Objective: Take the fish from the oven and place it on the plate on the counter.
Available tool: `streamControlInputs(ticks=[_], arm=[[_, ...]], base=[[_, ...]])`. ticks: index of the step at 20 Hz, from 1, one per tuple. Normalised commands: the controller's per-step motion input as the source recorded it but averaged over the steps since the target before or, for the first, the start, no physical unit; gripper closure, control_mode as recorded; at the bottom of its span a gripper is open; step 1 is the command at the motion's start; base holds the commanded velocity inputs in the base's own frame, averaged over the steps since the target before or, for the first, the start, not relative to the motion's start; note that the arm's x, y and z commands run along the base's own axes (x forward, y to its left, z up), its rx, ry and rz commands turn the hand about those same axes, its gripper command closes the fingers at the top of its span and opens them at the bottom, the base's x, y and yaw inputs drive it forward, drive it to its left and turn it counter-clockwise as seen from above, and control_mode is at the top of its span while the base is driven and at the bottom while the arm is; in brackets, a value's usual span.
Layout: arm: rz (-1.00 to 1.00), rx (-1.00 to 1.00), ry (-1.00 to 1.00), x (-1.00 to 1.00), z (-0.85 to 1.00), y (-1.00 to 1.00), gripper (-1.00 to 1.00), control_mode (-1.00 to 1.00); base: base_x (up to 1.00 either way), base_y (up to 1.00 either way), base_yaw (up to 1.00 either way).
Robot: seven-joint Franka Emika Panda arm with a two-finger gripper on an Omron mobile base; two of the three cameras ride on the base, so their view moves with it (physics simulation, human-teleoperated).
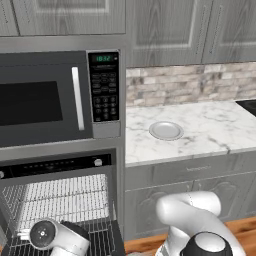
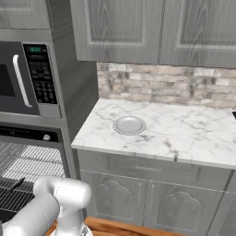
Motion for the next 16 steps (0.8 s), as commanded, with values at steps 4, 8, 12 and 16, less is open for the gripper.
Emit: streamControlInputs(ticks=[4, 8, 12, 16], arm=[[-0.04, 0.00, 0.33, 0.30, 0.12, -0.02, 1.00, -1.00], [0.00, 0.00, 0.25, 0.17, -0.27, -0.13, 1.00, -1.00], [0.00, 0.00, 0.17, 0.25, -0.49, -0.10, 1.00, -1.00], [0.00, 0.00, 0.18, 0.34, -0.58, -0.06, 1.00, -1.00]], base=[[0.00, 0.00, 0.00], [0.00, 0.00, 0.00], [0.00, 0.00, 0.00], [0.00, 0.00, 0.00]])
